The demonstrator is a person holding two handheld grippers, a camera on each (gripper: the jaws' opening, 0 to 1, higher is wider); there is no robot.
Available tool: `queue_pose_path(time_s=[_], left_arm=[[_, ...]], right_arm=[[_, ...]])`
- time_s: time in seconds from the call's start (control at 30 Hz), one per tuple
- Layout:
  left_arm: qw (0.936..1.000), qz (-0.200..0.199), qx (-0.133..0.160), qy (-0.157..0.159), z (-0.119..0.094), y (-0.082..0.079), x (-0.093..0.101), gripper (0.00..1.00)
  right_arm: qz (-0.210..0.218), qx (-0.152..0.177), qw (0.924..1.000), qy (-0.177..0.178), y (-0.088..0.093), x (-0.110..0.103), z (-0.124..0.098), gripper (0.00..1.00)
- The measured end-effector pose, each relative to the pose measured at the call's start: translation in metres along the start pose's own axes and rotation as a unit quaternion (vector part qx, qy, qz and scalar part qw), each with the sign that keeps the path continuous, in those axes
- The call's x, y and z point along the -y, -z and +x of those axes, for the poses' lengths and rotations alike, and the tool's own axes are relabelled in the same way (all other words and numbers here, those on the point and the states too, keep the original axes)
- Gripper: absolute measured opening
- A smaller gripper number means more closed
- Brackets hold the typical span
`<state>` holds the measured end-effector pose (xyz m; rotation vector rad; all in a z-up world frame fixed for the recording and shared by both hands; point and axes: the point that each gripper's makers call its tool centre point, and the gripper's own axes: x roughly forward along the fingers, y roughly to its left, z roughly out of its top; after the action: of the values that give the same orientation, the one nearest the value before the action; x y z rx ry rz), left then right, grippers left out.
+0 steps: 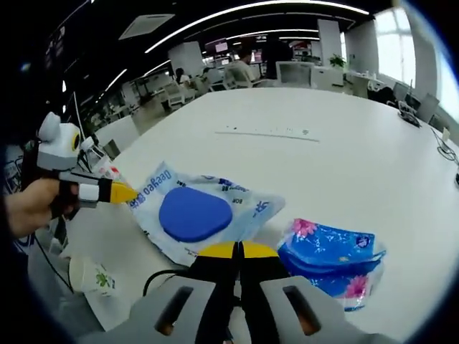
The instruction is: Arrange the tabletop items into an orderly group along one side of the table until the central work area is clear of visible clutter.
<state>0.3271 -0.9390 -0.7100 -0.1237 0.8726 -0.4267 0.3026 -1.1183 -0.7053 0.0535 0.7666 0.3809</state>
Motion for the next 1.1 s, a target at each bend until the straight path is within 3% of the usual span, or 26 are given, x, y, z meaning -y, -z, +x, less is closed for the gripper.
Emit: queue_pose_path(time_s=[0.17, 0.27, 0.4, 0.5, 0.8, 0.93, 1.1], left_arm=[[0.9999, -0.008, -0.012, -0.005, 0.007, 0.01, -0.007, 0.01], [0.9999, -0.004, -0.014, -0.005, 0.01, 0.012, -0.007, 0.01], [0.9999, 0.003, -0.014, -0.008, 0.015, 0.012, -0.007, 0.02], [0.9999, 0.001, -0.014, -0.008, 0.018, 0.013, -0.008, 0.02], [0.9997, -0.002, -0.02, -0.016, 0.02, 0.025, -0.013, 0.02], [0.9996, -0.011, -0.022, -0.015, 0.019, 0.029, -0.015, 0.02], [0.9995, -0.011, -0.024, -0.017, 0.02, 0.03, -0.018, 0.02]], right_arm=[[-0.017, -0.008, 0.9998, -0.003, 0.003, 0.001, 0.007, 0.0], [-0.029, -0.016, 0.9995, 0.001, 0.006, 0.003, 0.011, 0.0], [-0.011, -0.029, 0.9995, 0.012, 0.015, 0.009, 0.014, 0.0], [-0.032, -0.036, 0.9987, 0.017, 0.02, 0.012, 0.019, 0.0], [-0.049, -0.052, 0.9973, 0.015, 0.023, 0.012, 0.032, 0.0], [-0.074, -0.059, 0.9953, 0.022, 0.023, 0.014, 0.033, 0.0], [-0.072, -0.064, 0.9951, 0.021, 0.023, 0.015, 0.032, 0.04]])
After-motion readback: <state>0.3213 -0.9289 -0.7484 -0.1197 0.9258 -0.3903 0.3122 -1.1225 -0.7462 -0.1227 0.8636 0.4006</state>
